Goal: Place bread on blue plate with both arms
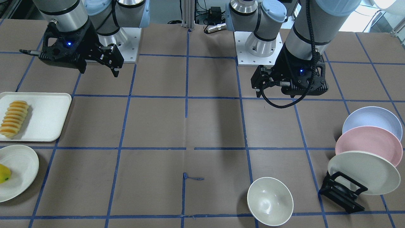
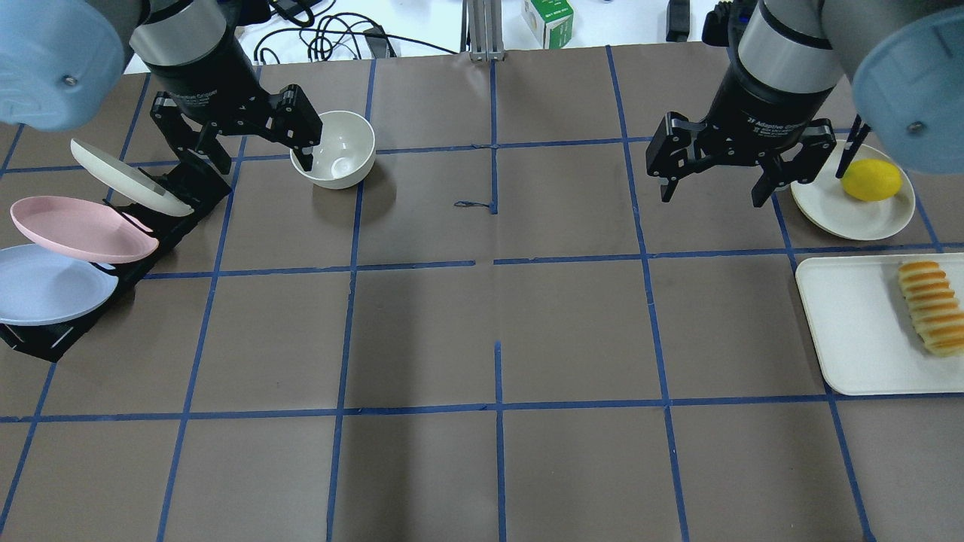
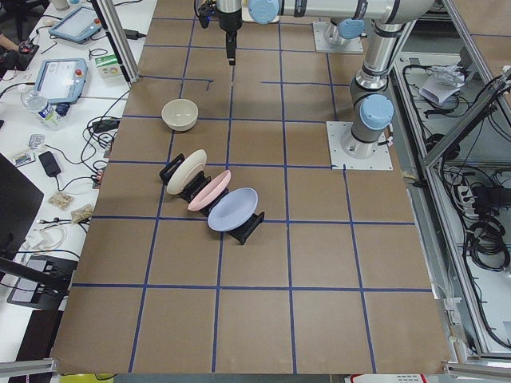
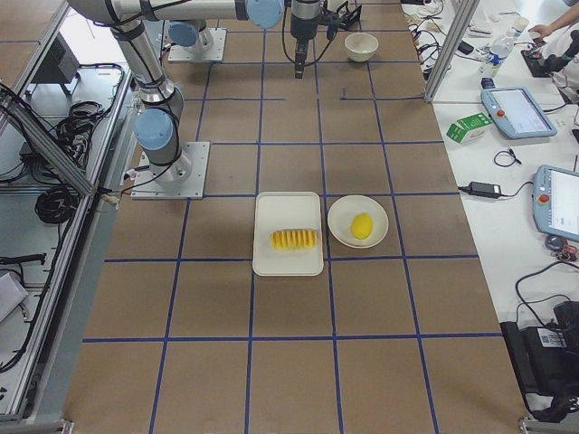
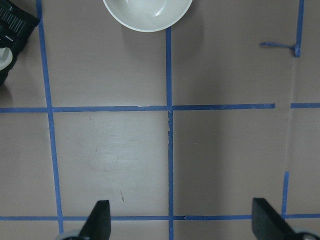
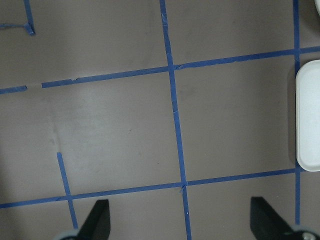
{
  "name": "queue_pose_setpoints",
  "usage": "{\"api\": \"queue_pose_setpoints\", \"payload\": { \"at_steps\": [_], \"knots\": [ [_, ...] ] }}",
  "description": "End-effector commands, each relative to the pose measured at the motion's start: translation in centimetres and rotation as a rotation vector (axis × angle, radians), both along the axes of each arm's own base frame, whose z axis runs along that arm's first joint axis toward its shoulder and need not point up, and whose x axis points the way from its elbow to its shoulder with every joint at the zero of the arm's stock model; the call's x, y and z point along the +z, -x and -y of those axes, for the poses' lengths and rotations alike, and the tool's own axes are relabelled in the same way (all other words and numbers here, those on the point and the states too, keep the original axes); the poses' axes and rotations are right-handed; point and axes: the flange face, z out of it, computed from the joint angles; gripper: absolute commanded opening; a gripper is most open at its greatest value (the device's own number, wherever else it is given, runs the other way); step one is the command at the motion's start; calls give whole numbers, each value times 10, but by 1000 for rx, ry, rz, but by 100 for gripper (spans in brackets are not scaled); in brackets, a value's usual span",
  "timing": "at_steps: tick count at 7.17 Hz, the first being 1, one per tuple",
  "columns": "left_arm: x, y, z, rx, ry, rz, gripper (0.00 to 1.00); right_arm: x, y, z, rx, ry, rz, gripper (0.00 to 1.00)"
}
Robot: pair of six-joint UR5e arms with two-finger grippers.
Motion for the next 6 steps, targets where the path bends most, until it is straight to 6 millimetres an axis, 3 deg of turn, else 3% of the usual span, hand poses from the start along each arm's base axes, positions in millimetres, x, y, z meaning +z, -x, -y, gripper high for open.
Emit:
{"api": "queue_pose_setpoints", "payload": {
  "at_steps": [1,3,4,5,6],
  "knots": [
    [-1,0,2,1,1,1,100,-4,2,-1,-2,-12,-7,100],
    [7,-2,-6,14,22,2,100,-4,2,-1,-4,-18,-7,100],
    [10,-22,-5,30,27,65,100,-4,3,-1,-3,-16,-9,100],
    [15,-60,-2,94,32,108,100,-9,10,2,-11,-26,-10,100],
    [17,-108,1,184,27,110,100,-10,48,11,-46,-29,-6,100]
  ]
}}
